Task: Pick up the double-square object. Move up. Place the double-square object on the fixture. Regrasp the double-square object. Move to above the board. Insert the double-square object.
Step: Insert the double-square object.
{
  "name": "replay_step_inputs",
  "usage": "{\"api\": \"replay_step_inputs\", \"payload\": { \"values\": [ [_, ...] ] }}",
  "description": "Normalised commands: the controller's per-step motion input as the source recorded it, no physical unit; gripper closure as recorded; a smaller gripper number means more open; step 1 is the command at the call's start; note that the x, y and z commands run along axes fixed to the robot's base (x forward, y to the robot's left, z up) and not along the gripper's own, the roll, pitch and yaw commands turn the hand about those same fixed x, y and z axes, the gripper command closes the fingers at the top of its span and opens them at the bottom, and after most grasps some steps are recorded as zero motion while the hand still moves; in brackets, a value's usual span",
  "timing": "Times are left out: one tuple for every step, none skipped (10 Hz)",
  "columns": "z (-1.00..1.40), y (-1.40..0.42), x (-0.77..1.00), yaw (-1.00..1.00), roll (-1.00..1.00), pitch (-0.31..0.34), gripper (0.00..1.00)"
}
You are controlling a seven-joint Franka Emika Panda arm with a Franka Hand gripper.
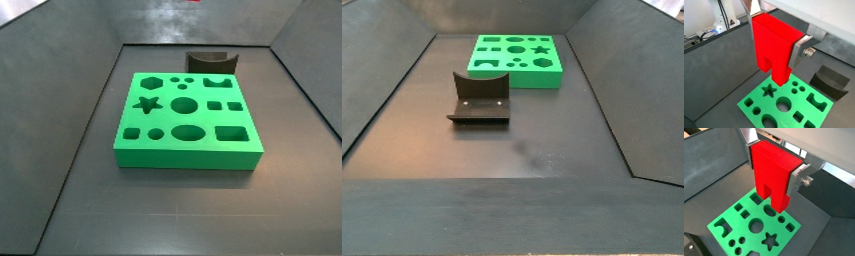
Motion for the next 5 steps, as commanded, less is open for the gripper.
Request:
{"api": "replay_step_inputs", "payload": {
  "values": [
    [-0.18, 0.04, 0.48, -0.05, 0.00, 0.000, 1.00],
    [-0.28, 0.08, 0.62, -0.10, 0.00, 0.000, 1.00],
    [-0.31, 0.13, 0.91, -0.15, 0.00, 0.029, 1.00],
    [-0.31, 0.16, 0.99, -0.18, 0.00, 0.031, 1.00],
    [-0.30, 0.18, 0.96, -0.19, 0.00, 0.053, 1.00]
  ]
}}
